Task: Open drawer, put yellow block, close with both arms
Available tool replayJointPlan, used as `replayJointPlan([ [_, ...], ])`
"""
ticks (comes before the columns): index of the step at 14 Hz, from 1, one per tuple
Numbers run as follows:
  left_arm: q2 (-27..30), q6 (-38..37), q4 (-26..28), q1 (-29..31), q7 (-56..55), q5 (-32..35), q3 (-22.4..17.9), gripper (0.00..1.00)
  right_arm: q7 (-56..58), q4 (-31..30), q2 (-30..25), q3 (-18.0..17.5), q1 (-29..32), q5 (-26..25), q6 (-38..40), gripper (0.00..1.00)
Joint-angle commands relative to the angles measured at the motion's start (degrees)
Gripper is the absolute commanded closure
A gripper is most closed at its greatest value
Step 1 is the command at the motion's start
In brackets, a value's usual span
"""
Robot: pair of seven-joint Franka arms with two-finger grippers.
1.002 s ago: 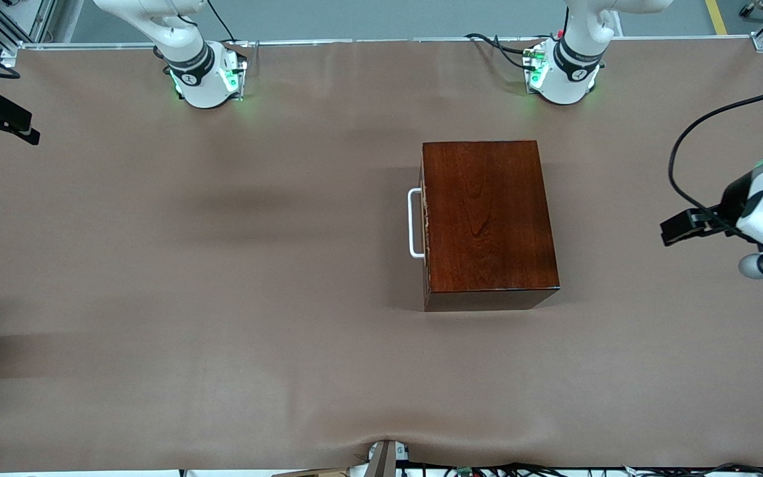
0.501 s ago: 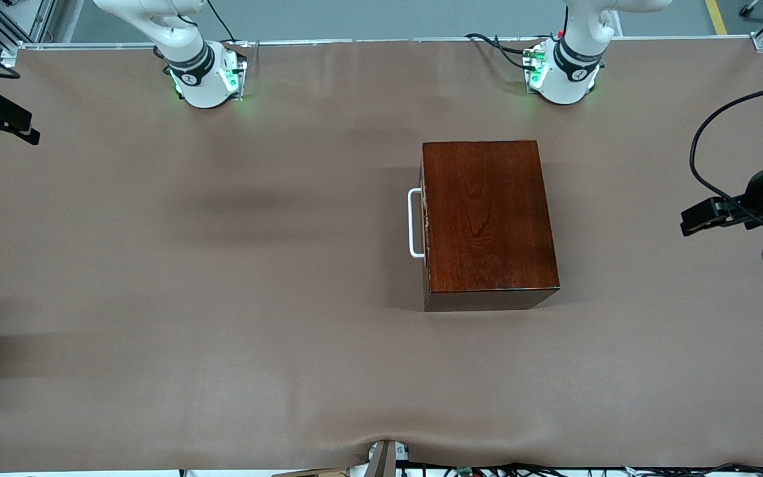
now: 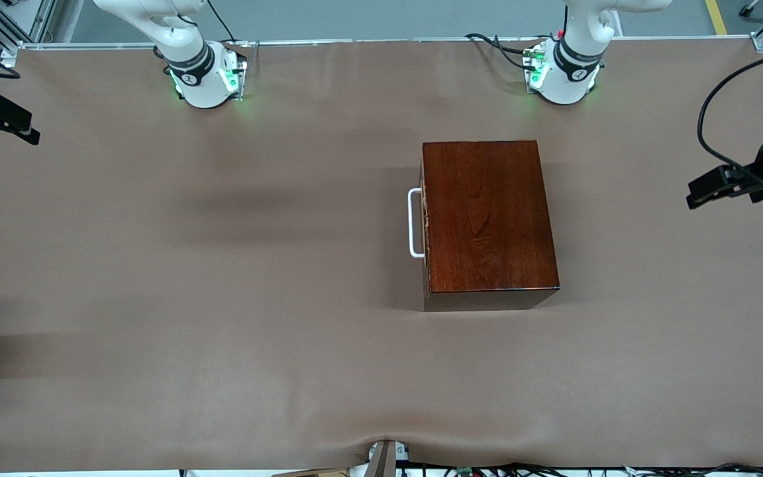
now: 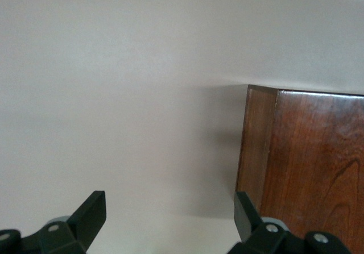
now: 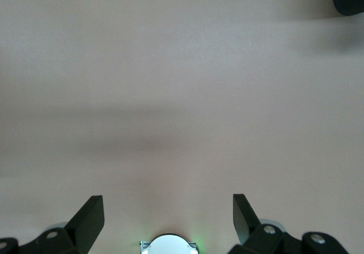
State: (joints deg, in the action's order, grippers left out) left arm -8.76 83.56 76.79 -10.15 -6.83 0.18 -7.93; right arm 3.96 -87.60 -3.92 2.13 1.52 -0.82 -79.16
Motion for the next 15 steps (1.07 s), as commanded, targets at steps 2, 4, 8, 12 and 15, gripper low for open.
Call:
replayJointPlan([
  [2, 3.84, -0.59, 3.72, 0.3, 1.12, -1.23, 0.2, 0.0, 0.26, 0.68, 0.14, -0.72, 1.29, 1.18, 0.59, 0.0],
  [4, 5.15, -0.94, 5.29, 0.39, 1.03, -1.23, 0.29, 0.0, 0.26, 0.68, 0.14, -0.72, 1.29, 1.18, 0.59, 0.0],
  [8, 8.58, -0.41, 9.42, 8.01, 0.94, -1.23, 8.96, 0.0, 0.26, 0.68, 0.14, -0.72, 1.29, 1.18, 0.59, 0.0],
  [12, 12.7, 1.34, 14.6, 11.63, 0.51, -1.14, 13.98, 0.0, 0.26, 0.68, 0.14, -0.72, 1.29, 1.18, 0.59, 0.0],
  [15, 14.39, 2.22, 16.29, 13.4, 0.33, -1.06, 16.28, 0.0, 0.26, 0.68, 0.14, -0.72, 1.2, 1.18, 0.5, 0.0],
])
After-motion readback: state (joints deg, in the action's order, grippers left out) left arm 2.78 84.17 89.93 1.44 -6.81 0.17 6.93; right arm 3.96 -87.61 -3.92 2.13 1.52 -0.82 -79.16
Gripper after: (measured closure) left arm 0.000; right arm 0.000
